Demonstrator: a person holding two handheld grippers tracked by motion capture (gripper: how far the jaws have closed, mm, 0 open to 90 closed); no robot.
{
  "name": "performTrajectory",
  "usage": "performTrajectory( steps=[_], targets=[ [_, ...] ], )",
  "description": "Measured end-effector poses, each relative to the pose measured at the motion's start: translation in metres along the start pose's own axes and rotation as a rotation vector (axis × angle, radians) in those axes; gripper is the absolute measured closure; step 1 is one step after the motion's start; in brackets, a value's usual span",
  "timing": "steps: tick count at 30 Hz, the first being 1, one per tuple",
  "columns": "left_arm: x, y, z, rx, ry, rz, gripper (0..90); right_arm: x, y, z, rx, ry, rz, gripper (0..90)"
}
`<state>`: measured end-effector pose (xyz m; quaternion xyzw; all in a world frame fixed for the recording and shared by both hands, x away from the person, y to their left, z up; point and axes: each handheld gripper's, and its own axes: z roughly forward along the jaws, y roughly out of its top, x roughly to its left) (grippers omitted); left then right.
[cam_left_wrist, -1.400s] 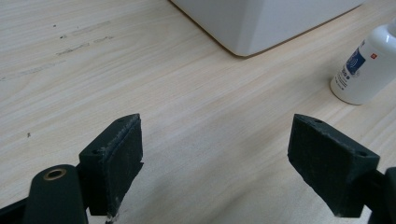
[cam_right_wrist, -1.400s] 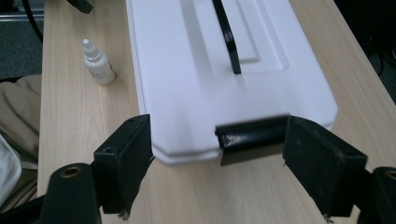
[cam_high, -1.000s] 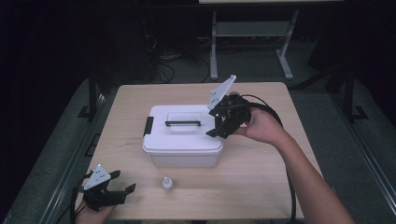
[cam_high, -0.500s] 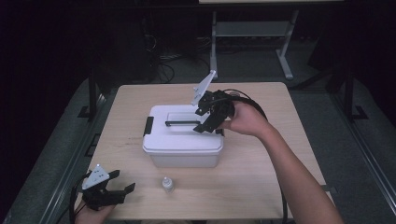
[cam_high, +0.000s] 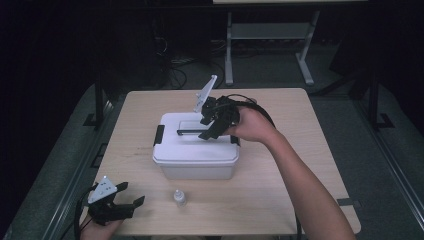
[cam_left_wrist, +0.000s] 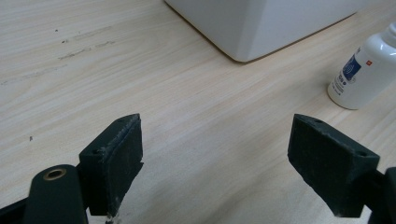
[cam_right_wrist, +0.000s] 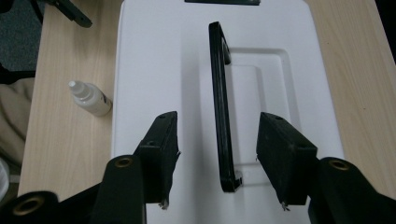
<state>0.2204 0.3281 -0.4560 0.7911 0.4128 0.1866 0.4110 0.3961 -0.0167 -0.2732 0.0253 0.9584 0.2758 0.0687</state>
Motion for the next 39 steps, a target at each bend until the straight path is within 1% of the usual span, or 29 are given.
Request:
performTrajectory(
  steps=[2, 7, 8, 10, 12, 14, 15, 16, 18, 19, 22, 32, 35, 39],
  targets=[
    [0.001, 0.000, 0.000, -0.001, -0.002, -0.004, 17.7, -0.001, 0.002, 0.005, 0.001, 0.003, -0.007, 51.4],
    [0.000, 0.000, 0.000, -0.001, -0.002, -0.001, 17.7, -0.004, 0.005, 0.009, 0.004, 0.007, -0.005, 55.1],
    [0.000, 0.000, 0.000, 0.000, -0.001, -0.001, 17.7, -0.004, 0.006, 0.011, 0.007, 0.011, -0.007, 57.2],
    [0.000, 0.000, 0.000, -0.001, -0.001, -0.002, 17.7, -0.005, 0.007, 0.012, 0.006, 0.012, -0.010, 58.6],
    [0.001, 0.000, 0.000, -0.001, -0.002, -0.003, 17.7, -0.005, 0.008, 0.013, 0.016, 0.012, -0.010, 60.7],
    [0.001, 0.000, 0.000, -0.004, -0.001, -0.006, 17.7, -0.005, 0.010, 0.016, 0.019, 0.019, -0.013, 64.9],
    [0.001, 0.000, 0.000, -0.004, -0.001, -0.006, 17.7, -0.005, 0.010, 0.016, 0.019, 0.019, -0.013, 64.9],
    [0.001, 0.000, 0.000, -0.007, 0.000, -0.008, 17.7, -0.006, 0.011, 0.017, 0.025, 0.020, -0.016, 67.2],
    [0.001, 0.000, 0.000, -0.005, 0.000, -0.006, 17.7, -0.007, 0.012, 0.018, 0.025, 0.021, -0.020, 67.6],
    [0.001, 0.000, 0.000, -0.005, 0.000, -0.006, 17.7, -0.007, 0.013, 0.019, 0.034, 0.017, -0.022, 69.1],
    [0.001, 0.000, 0.000, -0.006, 0.000, -0.008, 17.7, -0.009, 0.013, 0.019, 0.030, 0.019, -0.023, 72.4],
    [0.001, 0.000, 0.000, -0.007, -0.001, -0.009, 17.7, -0.016, 0.011, 0.021, 0.015, 0.017, -0.009, 77.2],
    [0.001, 0.000, 0.000, -0.006, -0.001, -0.010, 17.7, -0.019, 0.011, 0.023, 0.014, 0.023, 0.000, 78.9],
    [0.001, -0.001, 0.001, 0.003, -0.007, -0.007, 17.7, -0.019, 0.012, 0.025, 0.013, 0.037, -0.005, 81.4]
  ],
)
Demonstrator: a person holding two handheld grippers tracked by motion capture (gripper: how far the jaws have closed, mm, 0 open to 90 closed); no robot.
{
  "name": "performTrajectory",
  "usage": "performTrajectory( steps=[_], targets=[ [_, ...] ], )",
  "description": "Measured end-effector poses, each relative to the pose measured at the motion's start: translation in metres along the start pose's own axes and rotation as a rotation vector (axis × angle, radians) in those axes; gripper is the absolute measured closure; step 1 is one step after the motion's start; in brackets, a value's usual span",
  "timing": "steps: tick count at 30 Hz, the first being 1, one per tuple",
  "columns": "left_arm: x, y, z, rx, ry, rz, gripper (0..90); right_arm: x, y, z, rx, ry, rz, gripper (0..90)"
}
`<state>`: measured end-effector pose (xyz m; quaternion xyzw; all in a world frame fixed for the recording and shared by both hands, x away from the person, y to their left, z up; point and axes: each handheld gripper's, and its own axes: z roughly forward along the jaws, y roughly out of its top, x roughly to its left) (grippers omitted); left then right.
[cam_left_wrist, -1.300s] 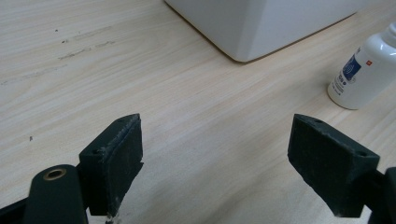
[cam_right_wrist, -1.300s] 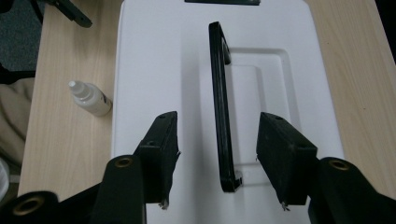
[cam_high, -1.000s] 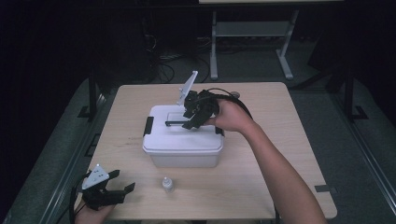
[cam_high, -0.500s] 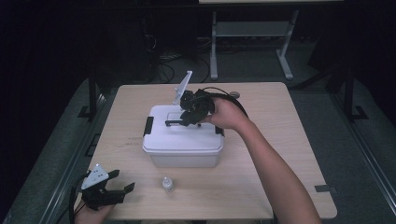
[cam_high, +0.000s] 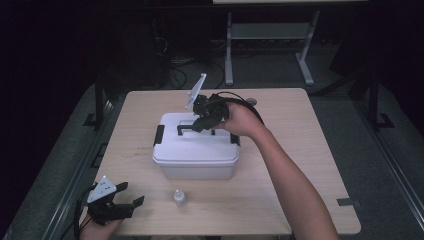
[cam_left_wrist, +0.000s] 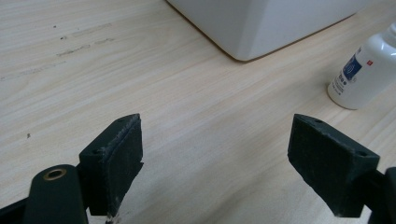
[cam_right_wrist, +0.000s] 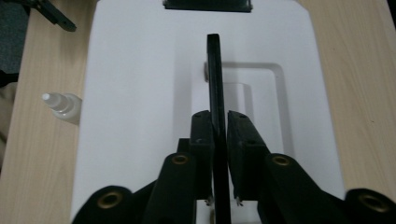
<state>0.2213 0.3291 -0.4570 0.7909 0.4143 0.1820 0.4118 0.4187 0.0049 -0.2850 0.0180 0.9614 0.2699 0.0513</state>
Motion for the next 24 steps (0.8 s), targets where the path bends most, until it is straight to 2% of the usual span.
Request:
performTrajectory(
  steps=[6, 16, 24],
  targets=[
    [0.0001, 0.0002, -0.0005, -0.002, -0.001, 0.000, 17.7, -0.0013, 0.0050, 0.0003, 0.013, 0.003, -0.012, 82.5],
    [0.0006, 0.0005, 0.0000, -0.002, -0.003, -0.003, 17.7, -0.0035, 0.0043, 0.0019, 0.002, 0.017, -0.007, 82.9],
    [0.0001, 0.0003, 0.0003, 0.002, -0.002, -0.002, 17.7, -0.0018, 0.0045, 0.0012, 0.000, 0.011, -0.031, 83.8]
  ],
)
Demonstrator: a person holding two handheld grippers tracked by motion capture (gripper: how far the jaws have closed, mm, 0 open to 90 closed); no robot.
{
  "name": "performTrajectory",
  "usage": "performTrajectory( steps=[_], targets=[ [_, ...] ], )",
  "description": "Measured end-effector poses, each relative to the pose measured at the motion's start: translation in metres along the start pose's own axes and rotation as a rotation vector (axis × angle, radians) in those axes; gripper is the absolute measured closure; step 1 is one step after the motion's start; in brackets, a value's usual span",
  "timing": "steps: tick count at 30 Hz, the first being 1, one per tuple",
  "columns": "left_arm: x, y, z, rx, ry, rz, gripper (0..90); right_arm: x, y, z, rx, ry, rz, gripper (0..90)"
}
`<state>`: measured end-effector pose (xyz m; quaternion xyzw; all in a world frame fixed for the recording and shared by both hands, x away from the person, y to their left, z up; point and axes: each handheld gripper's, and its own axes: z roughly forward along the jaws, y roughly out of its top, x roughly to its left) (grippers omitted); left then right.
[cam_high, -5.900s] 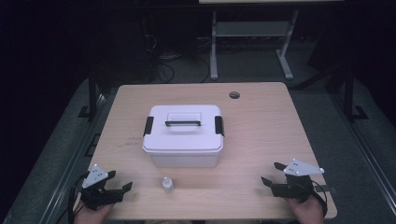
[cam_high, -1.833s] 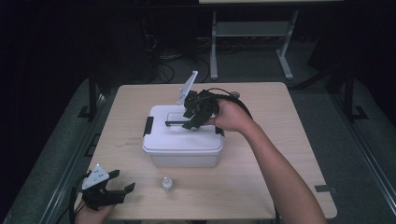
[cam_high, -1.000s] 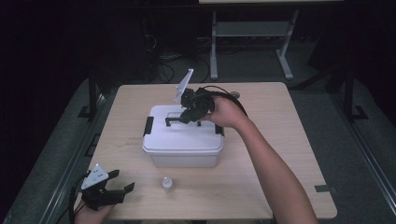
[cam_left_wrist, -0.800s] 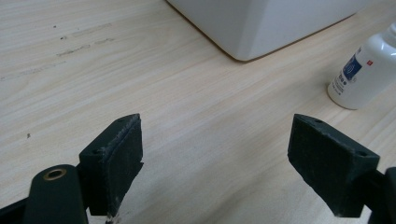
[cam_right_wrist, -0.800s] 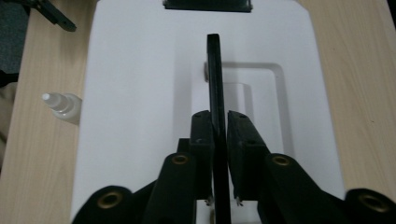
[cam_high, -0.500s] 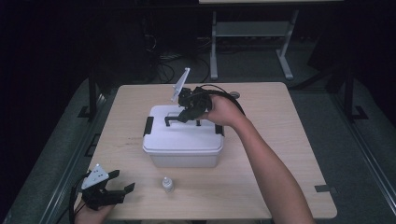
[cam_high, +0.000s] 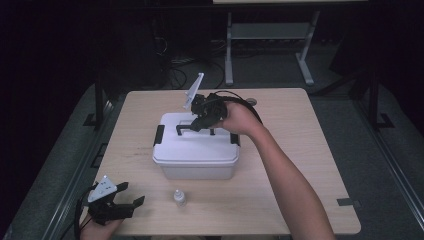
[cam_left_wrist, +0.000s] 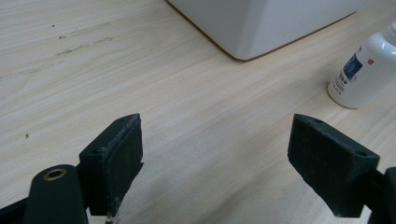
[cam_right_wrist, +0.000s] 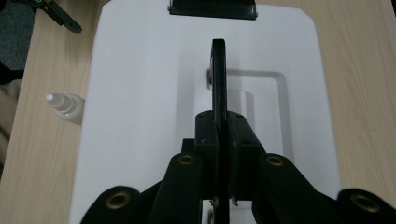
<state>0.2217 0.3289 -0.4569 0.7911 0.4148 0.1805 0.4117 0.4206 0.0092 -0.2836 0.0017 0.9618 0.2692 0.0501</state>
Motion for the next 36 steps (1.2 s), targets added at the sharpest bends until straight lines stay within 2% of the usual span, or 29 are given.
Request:
performTrajectory(
  steps=[11, 12, 19, 36],
  targets=[
    [0.002, -0.001, 0.000, -0.003, 0.005, -0.004, 17.7, 0.000, 0.000, -0.002, -0.009, -0.002, -0.012, 84.0],
    [0.002, -0.001, -0.001, -0.003, 0.005, -0.004, 17.7, 0.001, -0.001, -0.003, -0.005, -0.002, 0.002, 84.0],
    [0.002, -0.001, -0.001, -0.004, 0.006, -0.005, 17.7, 0.001, 0.000, -0.007, -0.017, -0.011, -0.002, 84.0],
    [0.002, -0.001, -0.002, 0.002, 0.009, -0.005, 17.7, 0.008, -0.005, -0.040, -0.070, -0.053, -0.008, 84.0]
  ],
)
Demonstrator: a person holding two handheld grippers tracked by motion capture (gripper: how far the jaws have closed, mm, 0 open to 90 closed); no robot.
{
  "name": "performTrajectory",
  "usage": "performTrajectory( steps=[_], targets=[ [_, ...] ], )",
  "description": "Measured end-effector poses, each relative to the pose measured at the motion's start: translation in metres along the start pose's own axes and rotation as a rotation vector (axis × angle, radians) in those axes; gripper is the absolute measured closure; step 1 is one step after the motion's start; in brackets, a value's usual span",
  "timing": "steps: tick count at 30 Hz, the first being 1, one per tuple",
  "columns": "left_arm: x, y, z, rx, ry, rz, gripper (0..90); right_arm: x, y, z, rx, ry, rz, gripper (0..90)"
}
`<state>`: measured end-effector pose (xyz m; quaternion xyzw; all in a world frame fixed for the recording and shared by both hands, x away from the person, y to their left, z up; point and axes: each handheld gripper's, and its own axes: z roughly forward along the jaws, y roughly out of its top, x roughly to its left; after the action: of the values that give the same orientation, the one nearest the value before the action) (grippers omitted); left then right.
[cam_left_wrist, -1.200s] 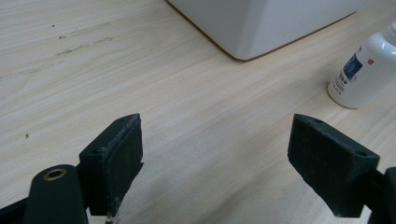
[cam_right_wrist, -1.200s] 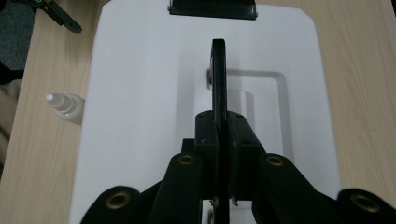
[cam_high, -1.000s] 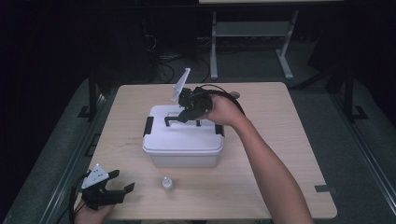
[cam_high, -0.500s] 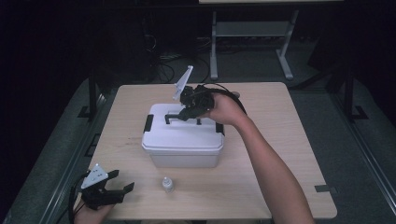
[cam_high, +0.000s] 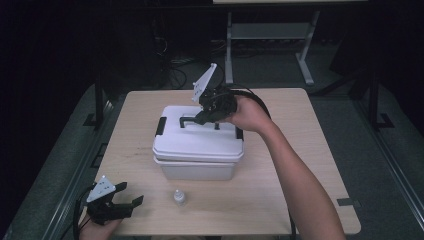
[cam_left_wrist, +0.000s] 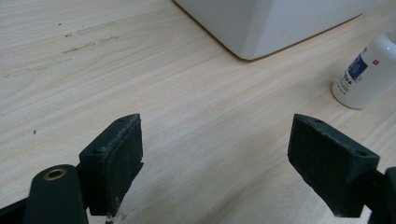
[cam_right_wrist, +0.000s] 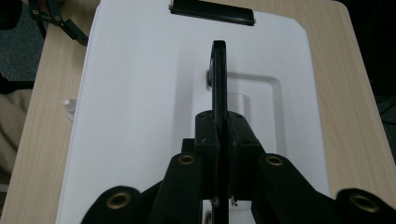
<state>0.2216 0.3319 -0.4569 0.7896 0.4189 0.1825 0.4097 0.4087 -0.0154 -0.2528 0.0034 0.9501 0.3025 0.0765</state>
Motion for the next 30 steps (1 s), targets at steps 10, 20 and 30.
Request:
performTrajectory(
  steps=[10, 20, 30],
  targets=[
    [0.000, 0.000, 0.000, 0.001, 0.002, -0.002, 17.7, 0.007, -0.008, -0.023, -0.013, -0.030, 0.001, 84.1],
    [0.000, -0.001, 0.001, 0.008, 0.002, -0.002, 17.7, 0.015, -0.025, -0.050, -0.023, -0.066, 0.014, 84.1],
    [-0.001, -0.001, 0.001, 0.017, 0.004, 0.003, 17.8, 0.025, -0.048, -0.083, -0.027, -0.112, 0.035, 84.1]
  ],
)
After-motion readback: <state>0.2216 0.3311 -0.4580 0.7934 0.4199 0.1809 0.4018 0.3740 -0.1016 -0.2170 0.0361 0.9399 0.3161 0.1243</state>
